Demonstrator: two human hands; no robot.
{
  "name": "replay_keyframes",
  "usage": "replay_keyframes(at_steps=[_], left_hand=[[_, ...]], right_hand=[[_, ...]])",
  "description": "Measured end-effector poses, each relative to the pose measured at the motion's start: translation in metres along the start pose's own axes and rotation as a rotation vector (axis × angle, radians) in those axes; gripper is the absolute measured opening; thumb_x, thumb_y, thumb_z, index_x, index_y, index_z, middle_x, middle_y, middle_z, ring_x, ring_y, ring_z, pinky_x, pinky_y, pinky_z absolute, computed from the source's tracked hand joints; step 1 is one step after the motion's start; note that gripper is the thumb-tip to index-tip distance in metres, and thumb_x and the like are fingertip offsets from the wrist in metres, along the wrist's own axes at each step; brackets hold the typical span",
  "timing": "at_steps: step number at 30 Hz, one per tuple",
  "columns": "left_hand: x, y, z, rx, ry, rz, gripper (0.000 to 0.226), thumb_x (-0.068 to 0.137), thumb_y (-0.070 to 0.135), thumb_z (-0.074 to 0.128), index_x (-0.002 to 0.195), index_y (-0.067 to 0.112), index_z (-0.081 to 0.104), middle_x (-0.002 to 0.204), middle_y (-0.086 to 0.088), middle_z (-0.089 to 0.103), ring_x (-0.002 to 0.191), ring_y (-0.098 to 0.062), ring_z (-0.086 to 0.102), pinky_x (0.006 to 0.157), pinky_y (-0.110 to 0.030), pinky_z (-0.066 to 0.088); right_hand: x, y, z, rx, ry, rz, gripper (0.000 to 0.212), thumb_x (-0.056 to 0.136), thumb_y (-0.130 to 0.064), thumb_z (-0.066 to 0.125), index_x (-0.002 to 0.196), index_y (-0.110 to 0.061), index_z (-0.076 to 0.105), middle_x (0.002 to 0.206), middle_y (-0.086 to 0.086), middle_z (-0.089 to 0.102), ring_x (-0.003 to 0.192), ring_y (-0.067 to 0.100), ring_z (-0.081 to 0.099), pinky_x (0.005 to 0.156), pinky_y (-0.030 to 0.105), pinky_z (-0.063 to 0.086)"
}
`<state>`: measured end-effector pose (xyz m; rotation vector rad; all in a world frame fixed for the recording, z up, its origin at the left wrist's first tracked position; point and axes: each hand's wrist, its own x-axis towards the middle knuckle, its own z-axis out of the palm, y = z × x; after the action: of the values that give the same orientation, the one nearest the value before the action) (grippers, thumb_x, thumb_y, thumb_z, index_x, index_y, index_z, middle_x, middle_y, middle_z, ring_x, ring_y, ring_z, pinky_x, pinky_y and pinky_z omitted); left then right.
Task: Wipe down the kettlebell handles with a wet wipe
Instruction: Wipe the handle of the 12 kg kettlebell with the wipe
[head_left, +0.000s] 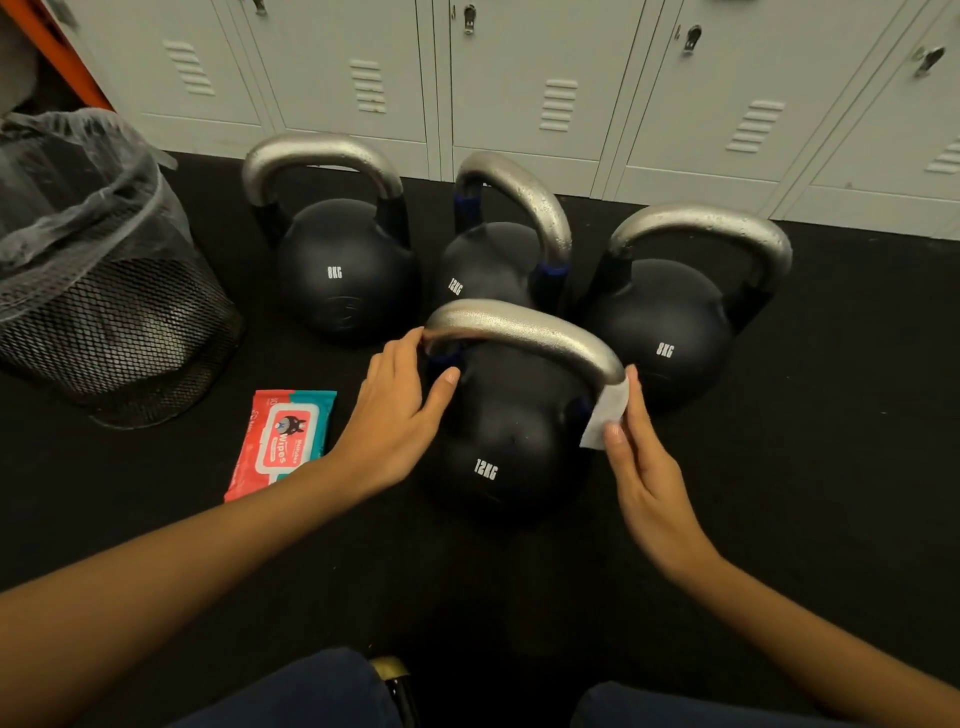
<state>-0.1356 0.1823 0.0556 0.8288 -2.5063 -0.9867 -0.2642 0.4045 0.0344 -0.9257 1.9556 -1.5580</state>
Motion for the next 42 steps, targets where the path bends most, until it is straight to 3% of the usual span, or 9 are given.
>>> replay_keyframes(at_steps=[6, 10, 16, 19, 24, 27, 30, 35, 42], left_hand=[[0.001, 0.001, 0.004, -0.045, 0.039, -0.006, 0.053, 0.097, 0.039, 0.046, 0.142, 0.016, 0.032, 0.135, 0.000, 0.041, 0.125, -0.010, 0.035, 0.104, -0.028, 0.032], [0.001, 0.001, 0.003, -0.049, 0.037, -0.002, 0.051, 0.097, 0.038, 0.047, 0.142, 0.017, 0.033, 0.135, 0.000, 0.041, 0.124, -0.010, 0.036, 0.105, -0.031, 0.034], [0.001, 0.000, 0.004, -0.038, 0.026, 0.003, 0.052, 0.097, 0.038, 0.047, 0.142, 0.017, 0.032, 0.135, 0.000, 0.041, 0.124, -0.011, 0.038, 0.106, -0.034, 0.036], [0.003, 0.000, 0.005, -0.042, 0.029, -0.001, 0.051, 0.097, 0.037, 0.047, 0.141, 0.016, 0.033, 0.133, -0.001, 0.042, 0.122, -0.013, 0.041, 0.106, -0.037, 0.038], [0.002, -0.003, 0.005, -0.041, 0.029, 0.013, 0.049, 0.097, 0.039, 0.046, 0.140, 0.019, 0.034, 0.130, 0.001, 0.042, 0.119, -0.010, 0.042, 0.105, -0.039, 0.039], [0.002, -0.004, 0.004, -0.034, 0.012, 0.013, 0.051, 0.097, 0.040, 0.045, 0.142, 0.019, 0.032, 0.130, 0.001, 0.042, 0.120, -0.011, 0.041, 0.106, -0.040, 0.038], [0.001, -0.004, 0.004, -0.027, -0.004, 0.004, 0.053, 0.097, 0.042, 0.044, 0.143, 0.019, 0.031, 0.131, 0.001, 0.042, 0.121, -0.011, 0.041, 0.106, -0.040, 0.037], [0.003, -0.004, 0.005, -0.034, 0.000, -0.007, 0.051, 0.097, 0.041, 0.044, 0.142, 0.019, 0.031, 0.130, 0.002, 0.042, 0.120, -0.011, 0.042, 0.105, -0.039, 0.039], [0.005, 0.000, 0.007, -0.052, 0.035, 0.005, 0.046, 0.097, 0.038, 0.047, 0.137, 0.019, 0.034, 0.127, 0.003, 0.043, 0.117, -0.010, 0.043, 0.103, -0.034, 0.040]], right_hand=[[0.041, -0.037, -0.003, -0.381, -0.021, -0.345, 0.050, 0.105, -0.020, 0.039, 0.152, -0.027, 0.021, 0.156, -0.015, 0.028, 0.146, 0.003, 0.024, 0.122, 0.040, 0.020], [0.041, -0.030, -0.006, -0.153, -0.065, -0.178, 0.042, 0.104, -0.033, 0.031, 0.144, -0.045, 0.027, 0.141, -0.034, 0.037, 0.134, -0.010, 0.036, 0.110, 0.013, 0.030], [0.017, -0.001, -0.008, 0.027, -0.037, 0.091, 0.047, 0.103, -0.041, 0.023, 0.145, -0.032, 0.041, 0.135, -0.032, 0.049, 0.131, -0.013, 0.038, 0.102, 0.002, 0.030], [0.040, -0.005, -0.015, 0.152, -0.026, 0.174, 0.050, 0.101, -0.052, 0.025, 0.126, -0.028, 0.061, 0.124, -0.017, 0.064, 0.124, -0.002, 0.052, 0.110, 0.020, 0.033], [0.068, -0.005, -0.018, 0.181, -0.179, 0.316, 0.092, 0.082, -0.086, 0.031, 0.117, -0.010, 0.068, 0.133, 0.017, 0.059, 0.136, 0.031, 0.043, 0.121, 0.049, 0.019], [0.057, -0.006, -0.009, 0.282, -0.066, 0.298, 0.064, 0.096, -0.064, 0.029, 0.110, -0.016, 0.069, 0.115, 0.001, 0.071, 0.124, 0.016, 0.055, 0.121, 0.042, 0.022], [0.034, 0.005, -0.004, 0.335, 0.048, 0.236, 0.045, 0.100, -0.044, 0.033, 0.119, -0.021, 0.066, 0.123, -0.003, 0.068, 0.126, 0.009, 0.054, 0.119, 0.041, 0.027], [0.003, 0.015, -0.004, 0.220, 0.093, 0.148, 0.047, 0.098, -0.034, 0.040, 0.141, -0.018, 0.050, 0.139, -0.010, 0.057, 0.133, -0.001, 0.045, 0.113, 0.023, 0.033], [0.010, -0.014, -0.004, 0.134, 0.156, 0.025, 0.043, 0.096, -0.035, 0.041, 0.138, -0.027, 0.046, 0.132, -0.023, 0.054, 0.125, -0.013, 0.046, 0.097, 0.003, 0.036]])
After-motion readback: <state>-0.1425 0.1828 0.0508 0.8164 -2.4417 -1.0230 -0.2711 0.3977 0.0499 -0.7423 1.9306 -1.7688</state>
